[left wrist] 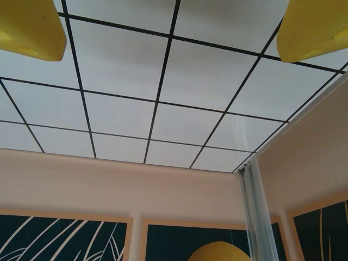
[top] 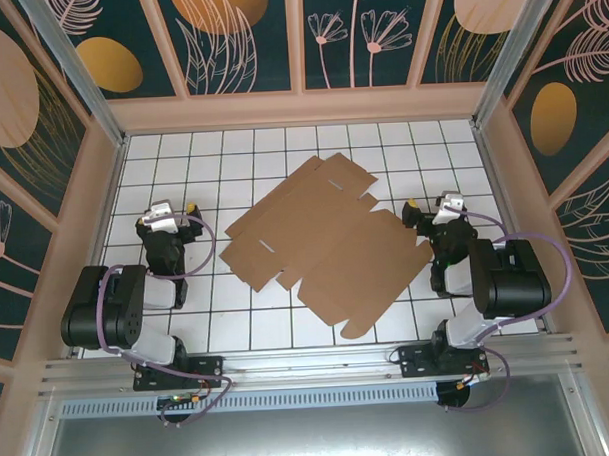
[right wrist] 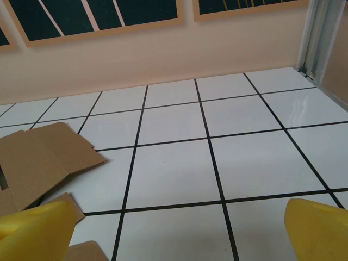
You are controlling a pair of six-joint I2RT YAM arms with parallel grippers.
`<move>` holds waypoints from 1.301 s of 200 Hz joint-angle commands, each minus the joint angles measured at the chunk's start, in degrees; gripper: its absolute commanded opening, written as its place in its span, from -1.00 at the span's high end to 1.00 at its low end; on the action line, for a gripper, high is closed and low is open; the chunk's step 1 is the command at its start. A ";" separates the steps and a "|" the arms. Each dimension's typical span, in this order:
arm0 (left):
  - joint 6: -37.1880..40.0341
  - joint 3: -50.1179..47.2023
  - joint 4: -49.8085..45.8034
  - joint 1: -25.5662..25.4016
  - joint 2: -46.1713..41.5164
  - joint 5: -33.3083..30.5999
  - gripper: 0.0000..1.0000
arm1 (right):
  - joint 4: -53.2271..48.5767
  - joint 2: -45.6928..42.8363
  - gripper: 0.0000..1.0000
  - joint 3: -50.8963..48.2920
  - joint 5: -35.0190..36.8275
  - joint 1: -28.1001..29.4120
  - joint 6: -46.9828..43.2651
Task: Fold the paper box
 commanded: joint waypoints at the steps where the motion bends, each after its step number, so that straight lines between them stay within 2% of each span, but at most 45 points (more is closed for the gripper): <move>1: -0.67 -0.21 1.69 0.29 -0.43 -0.26 -0.98 | 0.71 -0.29 -0.98 0.96 -0.81 -0.33 -0.01; 147: -0.68 -0.12 1.60 0.33 -0.42 -0.25 -0.97 | 0.85 -0.30 -0.98 0.87 -1.42 -0.60 0.41; 173: -0.67 -0.12 1.60 0.26 -0.36 -0.25 -0.98 | 2.87 -0.21 -0.98 -0.13 -3.31 -1.44 1.09; 194: -0.67 -0.12 1.60 0.22 -0.43 -0.25 -0.98 | 3.80 -0.38 -0.98 -0.65 0.23 -1.55 2.51; 221: -0.59 -0.12 1.51 0.20 -0.42 -0.23 -0.98 | 0.69 -0.46 -0.98 0.80 2.55 0.84 -0.05; 260: -0.64 -0.45 2.09 0.24 -0.66 -0.34 -0.98 | 2.75 -0.43 -0.98 -0.17 1.61 1.03 -0.60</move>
